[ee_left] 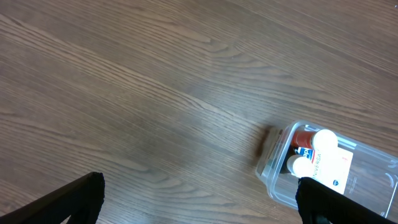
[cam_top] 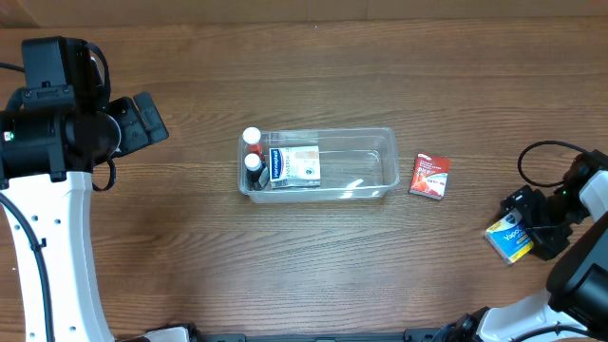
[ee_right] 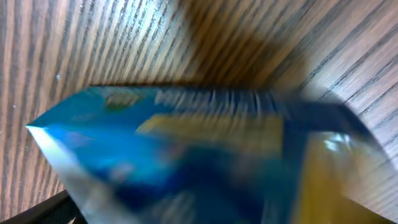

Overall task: Pack container
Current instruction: 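Move right gripper to blue VapoDrops box and grasp it, then carry blue box with right gripper and lower it into container, then move right gripper to red-and-white box and grasp it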

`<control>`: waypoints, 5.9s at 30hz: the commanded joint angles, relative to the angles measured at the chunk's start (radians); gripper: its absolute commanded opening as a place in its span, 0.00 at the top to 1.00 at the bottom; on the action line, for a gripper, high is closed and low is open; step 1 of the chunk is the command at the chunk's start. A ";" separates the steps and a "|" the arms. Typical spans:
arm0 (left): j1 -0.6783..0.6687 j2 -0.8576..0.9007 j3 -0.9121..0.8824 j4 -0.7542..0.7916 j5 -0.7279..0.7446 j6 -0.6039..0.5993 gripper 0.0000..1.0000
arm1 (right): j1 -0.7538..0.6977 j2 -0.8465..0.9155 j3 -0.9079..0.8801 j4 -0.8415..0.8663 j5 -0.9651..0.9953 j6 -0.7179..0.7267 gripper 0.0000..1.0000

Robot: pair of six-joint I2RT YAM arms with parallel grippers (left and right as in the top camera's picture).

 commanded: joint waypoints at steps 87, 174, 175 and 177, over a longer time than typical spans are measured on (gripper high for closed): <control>0.005 0.003 -0.006 -0.020 0.007 0.026 0.00 | 1.325 0.124 0.529 0.132 -0.079 -1.152 0.27; 0.005 0.003 -0.006 -0.026 0.008 0.026 0.00 | 0.659 -0.072 0.329 -0.161 0.001 -0.055 0.00; 0.005 0.003 -0.006 -0.026 0.008 0.026 0.00 | 0.660 -0.047 0.315 -0.151 0.001 -0.055 0.00; 0.005 0.003 -0.006 -0.026 0.008 0.026 0.00 | 0.659 0.008 0.298 -0.127 0.002 -0.055 0.00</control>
